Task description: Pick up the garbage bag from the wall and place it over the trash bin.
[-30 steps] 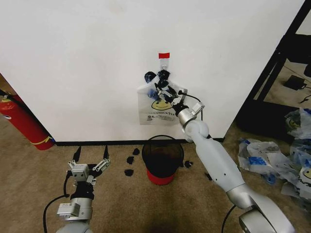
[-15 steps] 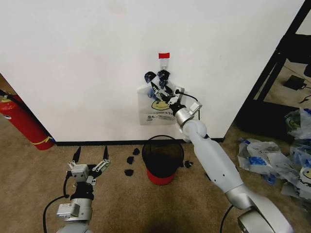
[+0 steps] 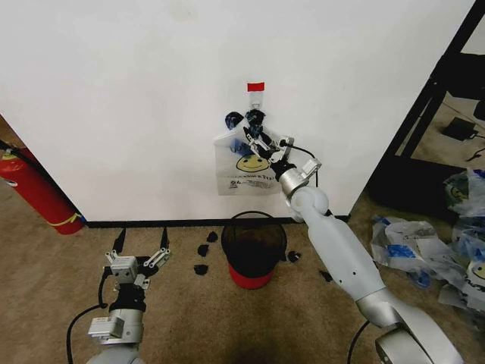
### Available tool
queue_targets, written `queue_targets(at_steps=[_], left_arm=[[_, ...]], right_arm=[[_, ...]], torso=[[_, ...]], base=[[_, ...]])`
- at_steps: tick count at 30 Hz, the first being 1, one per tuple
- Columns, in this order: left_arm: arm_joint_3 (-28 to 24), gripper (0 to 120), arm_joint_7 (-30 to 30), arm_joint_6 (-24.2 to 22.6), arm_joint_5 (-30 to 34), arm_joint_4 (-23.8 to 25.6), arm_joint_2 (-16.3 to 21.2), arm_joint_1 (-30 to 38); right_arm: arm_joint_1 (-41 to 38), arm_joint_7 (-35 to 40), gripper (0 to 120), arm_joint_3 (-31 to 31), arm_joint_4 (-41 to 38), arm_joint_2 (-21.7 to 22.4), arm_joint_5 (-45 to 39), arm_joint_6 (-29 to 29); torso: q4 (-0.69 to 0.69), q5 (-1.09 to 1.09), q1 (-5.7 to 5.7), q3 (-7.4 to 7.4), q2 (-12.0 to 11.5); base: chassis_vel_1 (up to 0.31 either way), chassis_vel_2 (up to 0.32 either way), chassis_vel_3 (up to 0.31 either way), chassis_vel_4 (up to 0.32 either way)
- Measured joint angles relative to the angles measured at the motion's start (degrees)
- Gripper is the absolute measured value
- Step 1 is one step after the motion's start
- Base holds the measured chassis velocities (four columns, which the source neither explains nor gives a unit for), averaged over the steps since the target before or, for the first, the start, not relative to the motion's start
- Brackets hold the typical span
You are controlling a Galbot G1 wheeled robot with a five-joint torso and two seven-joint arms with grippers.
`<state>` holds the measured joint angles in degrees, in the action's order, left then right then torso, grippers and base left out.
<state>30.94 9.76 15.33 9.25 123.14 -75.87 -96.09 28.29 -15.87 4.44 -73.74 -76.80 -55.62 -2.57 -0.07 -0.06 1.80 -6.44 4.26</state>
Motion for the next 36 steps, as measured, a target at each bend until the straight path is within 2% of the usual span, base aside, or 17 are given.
queue_targets(at_steps=[1,5,9,13,15,23,36], left_arm=[[0.0,100,0.0,0.0,0.0,0.0,0.0,0.0],[-0.21,100,-0.16,0.36,-0.17,0.26,-0.18,-0.33],[-0.26,100,-0.25,0.49,-0.19,0.6,-0.18,-0.45],[0.11,100,-0.26,0.58,-0.1,0.61,0.88,-0.29],[0.23,100,-0.24,0.58,-0.02,0.61,1.16,-0.26],[-0.56,100,-0.19,0.58,-0.18,0.48,0.49,-0.27],[-1.07,100,-0.04,0.48,-0.17,0.13,0.91,-0.15]], right_arm=[[0.0,0.0,54,0.0,0.0,0.0,0.0,0.0],[0.07,0.62,34,-0.39,-0.05,0.51,-0.36,0.06],[0.15,0.82,24,-0.25,-0.1,0.53,-0.48,0.14],[0.14,0.81,5,-0.15,0.02,1.05,-0.46,0.51],[0.14,0.8,0,-0.01,-0.01,1.25,-0.43,0.55],[1.24,1.22,0,0.49,-1.74,2.15,-0.03,0.54],[9.65,0.1,0,2.44,-12.48,7.33,2.77,0.69]], torso=[[0.0,0.0,0.0,0.0,0.0],[-0.01,-0.01,0.0,0.0,0.0],[0.0,0.0,0.0,0.0,0.0],[-0.01,0.0,0.0,0.0,0.0],[-0.01,0.0,0.0,0.0,0.0],[0.0,0.0,0.0,0.0,0.0],[-0.01,0.0,0.0,0.0,0.02]], base=[[0.0,0.0,0.0,0.0],[0.0,0.0,0.0,0.0],[0.0,0.0,0.0,0.0],[0.0,0.0,0.0,0.0],[0.0,0.0,0.0,0.0],[0.0,0.0,0.0,0.0],[0.0,0.0,0.0,0.0]])
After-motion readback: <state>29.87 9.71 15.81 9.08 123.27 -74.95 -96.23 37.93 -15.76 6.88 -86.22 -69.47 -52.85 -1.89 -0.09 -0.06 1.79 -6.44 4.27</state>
